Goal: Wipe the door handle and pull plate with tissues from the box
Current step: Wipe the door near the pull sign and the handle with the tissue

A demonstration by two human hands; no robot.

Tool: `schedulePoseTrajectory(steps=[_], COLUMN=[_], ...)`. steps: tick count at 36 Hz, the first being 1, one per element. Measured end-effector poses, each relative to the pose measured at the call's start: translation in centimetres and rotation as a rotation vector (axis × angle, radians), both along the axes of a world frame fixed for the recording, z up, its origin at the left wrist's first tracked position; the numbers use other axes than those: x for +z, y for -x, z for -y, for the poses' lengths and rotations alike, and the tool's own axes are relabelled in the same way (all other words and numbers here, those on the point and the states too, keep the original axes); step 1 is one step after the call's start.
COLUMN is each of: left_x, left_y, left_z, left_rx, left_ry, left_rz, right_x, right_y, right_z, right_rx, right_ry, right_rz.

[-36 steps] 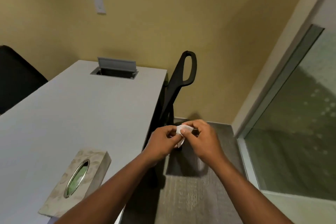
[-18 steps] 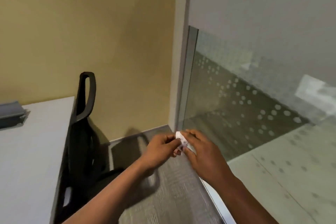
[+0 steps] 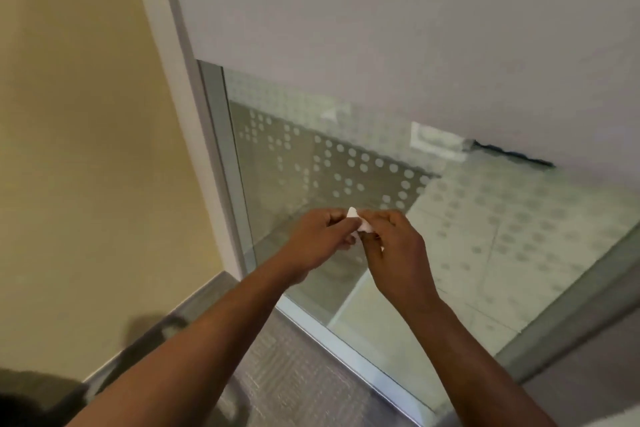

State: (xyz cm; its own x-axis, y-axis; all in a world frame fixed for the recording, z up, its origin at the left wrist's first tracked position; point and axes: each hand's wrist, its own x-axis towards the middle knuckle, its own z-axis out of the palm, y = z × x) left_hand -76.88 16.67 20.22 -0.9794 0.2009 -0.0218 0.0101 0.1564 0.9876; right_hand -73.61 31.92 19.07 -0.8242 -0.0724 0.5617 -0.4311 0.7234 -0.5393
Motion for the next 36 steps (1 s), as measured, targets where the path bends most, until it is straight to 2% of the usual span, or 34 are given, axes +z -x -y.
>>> schedulePoseTrajectory(steps=[4, 10, 15, 20, 25, 30, 34, 36], left_x=[1.2, 4.1, 7.9, 12.3, 17.2, 21.4, 23.6, 24.1], left_y=[3.0, 5.7, 6.2, 5.1, 3.3, 1.6, 1.5, 1.4], left_z=[-1.3, -5.7, -10.9, -16.5, -22.6, -27.9, -31.0, -32.2], left_rx=[-0.078, -0.284, -0.431, -0.622, -0.744, -0.698, -0.647, -0.636], left_ry=[0.013, -0.002, 0.049, 0.109, 0.251, 0.254, 0.507, 0.591], left_rz=[-0.033, -0.111, -0.268, -0.463, -0.804, -1.274, -1.768, -1.932], right_x=[0.9, 3.3, 6.3, 9.4, 12.2, 14.0, 14.3, 14.1], right_y=[1.1, 1.1, -0.3, -3.0, -6.5, -10.0, -12.6, -13.6], right_z=[-0.7, -3.5, -7.1, -11.9, -17.1, -23.0, -27.1, -28.9], right_rx=[-0.137, -0.304, -0.427, -0.540, -0.612, -0.695, -0.749, -0.798], right_ry=[0.121, 0.177, 0.201, 0.309, 0.391, 0.435, 0.539, 0.584], right_rz=[-0.042, -0.117, -0.247, -0.353, -0.410, -0.498, -0.561, -0.550])
